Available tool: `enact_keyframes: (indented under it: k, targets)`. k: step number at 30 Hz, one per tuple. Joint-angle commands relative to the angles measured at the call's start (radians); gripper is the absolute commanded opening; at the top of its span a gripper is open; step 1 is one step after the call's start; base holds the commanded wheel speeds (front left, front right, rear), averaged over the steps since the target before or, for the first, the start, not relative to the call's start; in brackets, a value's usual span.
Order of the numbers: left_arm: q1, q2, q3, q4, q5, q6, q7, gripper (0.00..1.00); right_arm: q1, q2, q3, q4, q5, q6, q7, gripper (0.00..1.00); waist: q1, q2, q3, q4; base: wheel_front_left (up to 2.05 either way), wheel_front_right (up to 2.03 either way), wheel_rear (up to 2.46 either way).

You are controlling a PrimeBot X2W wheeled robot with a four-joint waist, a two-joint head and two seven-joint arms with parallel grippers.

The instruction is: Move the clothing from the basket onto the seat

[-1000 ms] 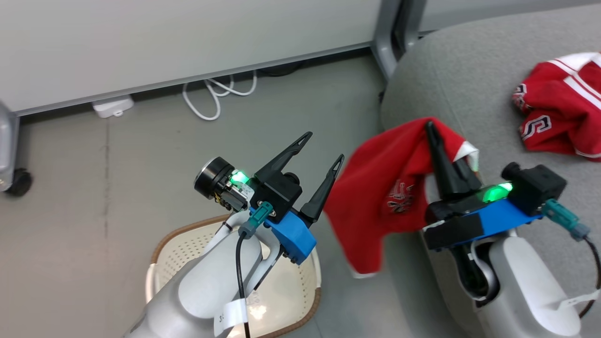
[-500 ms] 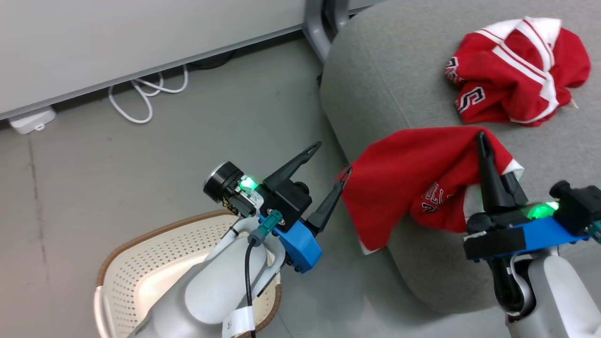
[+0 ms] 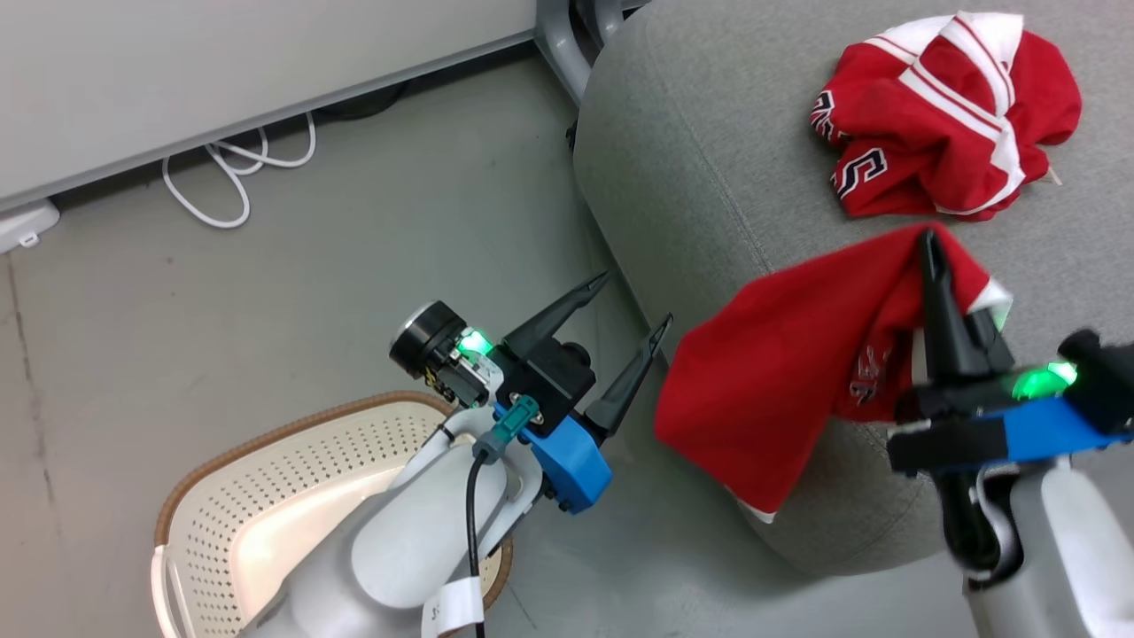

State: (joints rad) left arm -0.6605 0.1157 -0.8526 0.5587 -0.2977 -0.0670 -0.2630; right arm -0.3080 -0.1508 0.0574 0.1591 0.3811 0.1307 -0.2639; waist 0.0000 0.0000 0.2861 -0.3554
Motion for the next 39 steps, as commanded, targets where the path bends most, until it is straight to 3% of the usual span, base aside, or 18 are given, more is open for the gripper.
enact_keyframes:
  k: [1,7,12,18,19,24,27,32,39]
  targets:
    - [-0.018,0.008,0.005,-0.003,0.005,0.004,-0.003,1.0,-0.043,-0.008,0.0,-0.011,-0.008,0.0,-0.001,0.0,0.0,0.0,0.014,0.008,0.0,0.0,0.0]
    - [-0.07,0.028,0.003,-0.018,0.023,0.005,0.004,1.0,-0.232,-0.044,-0.034,-0.039,-0.019,0.0,-0.001,0.0,0.0,0.0,0.103,0.033,0.0,0.0,0.0]
    - [-0.131,0.042,-0.006,-0.041,0.046,-0.001,0.025,1.0,-0.414,-0.108,-0.149,-0.069,-0.035,0.0,-0.001,0.0,0.0,0.0,0.206,0.065,0.0,0.0,0.0]
    - [-0.189,0.053,-0.014,-0.068,0.064,0.001,0.038,1.0,-0.596,-0.243,-0.324,-0.051,-0.048,0.0,-0.001,0.0,0.0,0.0,0.311,0.104,0.0,0.0,0.0]
    - [-0.189,0.053,-0.014,-0.068,0.064,0.001,0.038,1.0,-0.596,-0.243,-0.324,-0.051,-0.048,0.0,-0.001,0.0,0.0,0.0,0.311,0.104,0.0,0.0,0.0]
    - [-0.218,0.063,-0.017,-0.088,0.076,0.005,0.046,1.0,-0.668,-0.383,-0.42,0.043,-0.074,0.0,-0.001,0.0,0.0,0.0,0.378,0.116,0.0,0.0,0.0]
    - [-0.23,0.069,-0.019,-0.098,0.079,0.005,0.048,1.0,-0.665,-0.433,-0.449,0.107,-0.093,0.0,-0.001,0.0,0.0,0.0,0.408,0.118,0.0,0.0,0.0]
    - [-0.242,0.08,-0.025,-0.115,0.085,0.009,0.057,1.0,-0.599,-0.423,-0.451,0.2,-0.132,0.0,-0.001,0.0,0.0,0.0,0.437,0.111,0.0,0.0,0.0]
    - [-0.25,0.086,-0.034,-0.139,0.085,0.013,0.066,1.0,-0.51,-0.351,-0.422,0.364,-0.182,0.0,-0.001,0.0,0.0,0.0,0.454,0.111,0.0,0.0,0.0]
